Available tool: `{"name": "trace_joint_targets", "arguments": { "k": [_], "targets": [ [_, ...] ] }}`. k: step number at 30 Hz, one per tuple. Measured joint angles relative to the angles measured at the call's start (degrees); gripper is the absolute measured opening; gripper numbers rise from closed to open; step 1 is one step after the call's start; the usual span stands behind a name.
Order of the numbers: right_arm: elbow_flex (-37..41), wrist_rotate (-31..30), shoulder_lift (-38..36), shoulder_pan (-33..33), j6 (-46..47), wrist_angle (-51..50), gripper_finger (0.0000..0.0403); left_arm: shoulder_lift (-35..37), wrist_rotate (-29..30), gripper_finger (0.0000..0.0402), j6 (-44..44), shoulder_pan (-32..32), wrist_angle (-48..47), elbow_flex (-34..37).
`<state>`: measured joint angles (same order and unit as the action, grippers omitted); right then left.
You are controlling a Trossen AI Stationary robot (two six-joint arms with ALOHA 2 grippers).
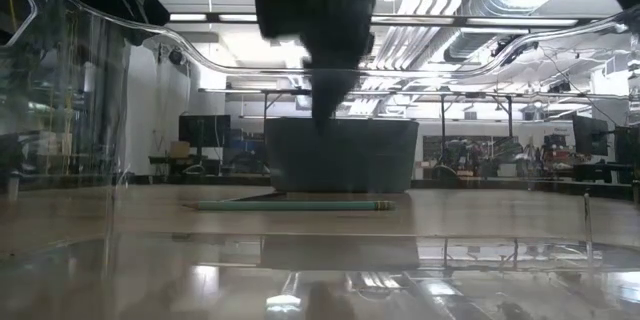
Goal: Sort pens & pencils
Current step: Put the light blue pencil into the transparent bin
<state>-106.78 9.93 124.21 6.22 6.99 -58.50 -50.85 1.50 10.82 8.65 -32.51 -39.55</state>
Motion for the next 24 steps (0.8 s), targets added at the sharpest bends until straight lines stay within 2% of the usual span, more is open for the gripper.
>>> {"name": "trace_joint_targets", "arguments": {
  "k": [7,14,24],
  "targets": [
    [0.0,-3.3,3.7,0.2,-1.0,-3.4,0.0078,0.0,0.0,0.0104,-0.1,0.0,-0.1,0.0],
    [0.0,-6.0,4.1,0.2,-1.0,-4.1,0.0078,0.0,0.0,0.0104,-0.2,0.0,-0.2,0.0],
    [0.0,-5.4,5.0,0.2,-2.5,-4.7,0.0078,0.0,0.0,0.0104,-0.3,0.0,-0.2,0.0]
  ]
}}
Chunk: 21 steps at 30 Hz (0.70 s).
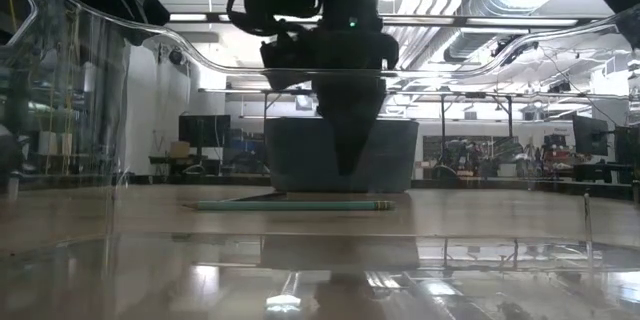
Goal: Sort pens & pencils
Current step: Put the light blue pencil into the transparent bin
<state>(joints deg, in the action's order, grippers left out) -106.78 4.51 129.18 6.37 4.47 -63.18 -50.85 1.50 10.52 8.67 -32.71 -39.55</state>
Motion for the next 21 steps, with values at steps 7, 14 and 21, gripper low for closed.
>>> {"name": "trace_joint_targets", "arguments": {
  "k": [7,14,21],
  "targets": [
    [0.0,0.1,2.1,0.0,-0.4,-0.9,0.0078,0.0,0.0,0.0104,0.0,0.0,-0.1,0.0],
    [0.0,0.3,3.7,0.0,-0.4,-0.6,0.0078,0.0,0.0,0.0104,0.2,0.0,-0.2,0.0],
    [0.0,-0.3,3.7,-0.1,-0.4,-0.1,0.0078,0.0,0.0,0.0104,0.2,0.0,-0.3,0.0]
  ]
}}
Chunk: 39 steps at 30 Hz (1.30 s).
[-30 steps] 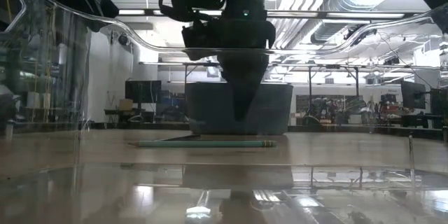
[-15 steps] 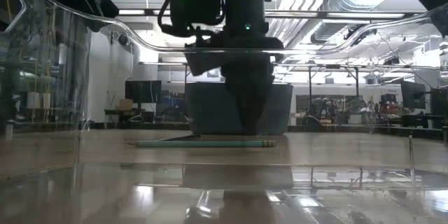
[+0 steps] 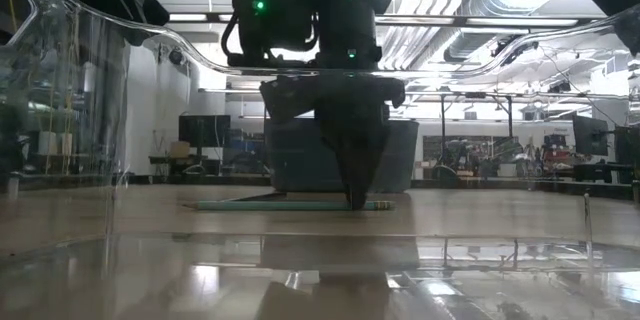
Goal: Sort pens & pencils
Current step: Put the light blue pencil into the transparent bin
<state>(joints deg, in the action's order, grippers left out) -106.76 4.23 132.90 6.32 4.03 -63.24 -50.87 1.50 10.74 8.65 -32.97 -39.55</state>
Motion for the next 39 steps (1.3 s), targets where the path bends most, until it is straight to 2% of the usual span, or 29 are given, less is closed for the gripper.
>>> {"name": "trace_joint_targets", "arguments": {
  "k": [9,19,32,39],
  "targets": [
    [0.0,-1.2,0.0,-0.2,0.4,0.4,0.0073,0.0,0.5,0.0104,0.0,0.0,0.0,0.0],
    [0.0,-1.5,0.0,-0.3,1.0,0.7,0.0005,0.0,0.6,0.0104,0.0,0.0,0.0,0.0],
    [-0.2,-1.0,-0.3,-0.4,3.6,1.4,0.0004,0.0,-0.5,0.0104,0.0,0.0,-0.1,0.0],
    [-5.4,-1.0,-0.4,-0.6,3.8,1.5,0.0003,2.7,-0.8,0.0104,0.0,0.0,-0.2,0.0]
  ]
}}
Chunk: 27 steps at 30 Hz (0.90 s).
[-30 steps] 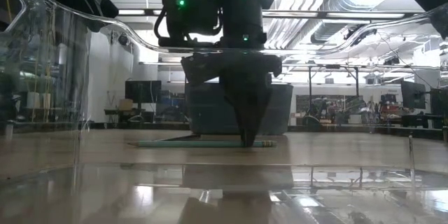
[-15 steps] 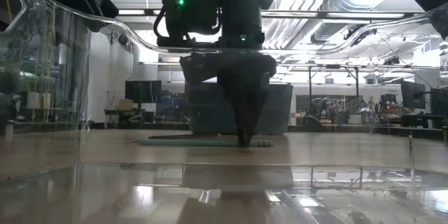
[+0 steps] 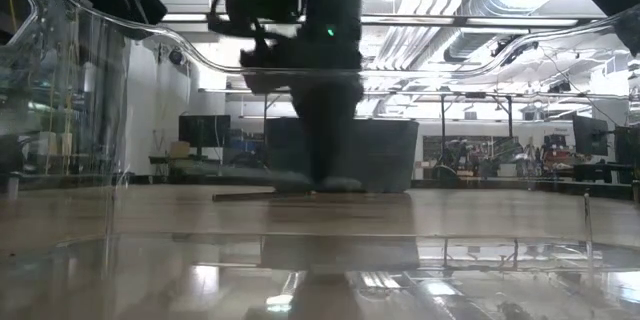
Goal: Sort pens & pencils
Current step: Put the light blue pencil into the transparent bin
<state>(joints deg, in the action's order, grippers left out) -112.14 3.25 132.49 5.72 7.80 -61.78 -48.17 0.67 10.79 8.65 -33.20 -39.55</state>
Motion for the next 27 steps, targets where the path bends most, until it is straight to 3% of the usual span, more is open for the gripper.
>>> {"name": "trace_joint_targets", "arguments": {
  "k": [7,17,27],
  "targets": [
    [-8.7,0.2,-0.1,-0.6,0.5,-2.9,0.0003,4.4,0.5,0.0104,0.1,0.0,-2.1,0.0],
    [-21.4,1.5,-0.2,-0.2,-0.3,-14.4,0.0003,8.8,1.5,0.0104,1.0,0.0,-6.5,0.0],
    [-22.1,6.4,-1.0,4.8,2.7,-18.1,0.0003,9.3,1.6,0.0104,1.0,0.0,-7.7,0.0]
  ]
}}
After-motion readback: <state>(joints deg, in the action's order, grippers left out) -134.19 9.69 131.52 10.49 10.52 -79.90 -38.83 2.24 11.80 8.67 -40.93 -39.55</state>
